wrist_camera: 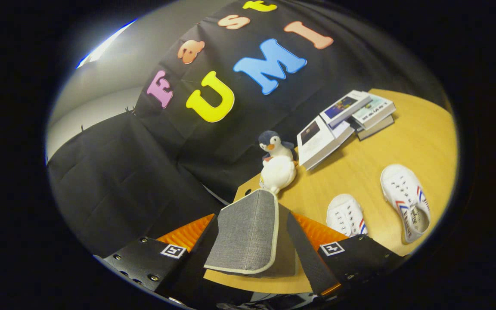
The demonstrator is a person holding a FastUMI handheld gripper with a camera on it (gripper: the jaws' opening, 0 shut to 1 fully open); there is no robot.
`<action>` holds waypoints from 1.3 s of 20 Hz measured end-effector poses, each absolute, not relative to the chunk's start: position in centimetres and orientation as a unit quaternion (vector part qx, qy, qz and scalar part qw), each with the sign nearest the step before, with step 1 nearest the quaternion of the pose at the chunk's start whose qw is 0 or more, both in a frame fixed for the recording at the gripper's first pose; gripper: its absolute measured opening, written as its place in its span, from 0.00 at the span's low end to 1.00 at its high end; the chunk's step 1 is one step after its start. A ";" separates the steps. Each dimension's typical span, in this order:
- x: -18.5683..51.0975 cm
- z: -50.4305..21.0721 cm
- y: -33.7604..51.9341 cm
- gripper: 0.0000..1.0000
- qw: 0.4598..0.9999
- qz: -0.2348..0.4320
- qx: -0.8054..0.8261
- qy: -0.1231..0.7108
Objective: Open the storage box then place both shoes into the box .Put the left shoe in first, then the right shoe, with the right side of both shoes facing outward in a uniform manner.
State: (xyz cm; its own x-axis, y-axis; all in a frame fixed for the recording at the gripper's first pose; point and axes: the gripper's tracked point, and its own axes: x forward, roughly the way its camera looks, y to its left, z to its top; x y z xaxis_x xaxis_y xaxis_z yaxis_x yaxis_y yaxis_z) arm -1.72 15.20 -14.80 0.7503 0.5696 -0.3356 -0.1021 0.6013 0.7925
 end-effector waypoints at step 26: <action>-2.0 -21.6 21.0 0.09 0.650 0.211 0.603 0.411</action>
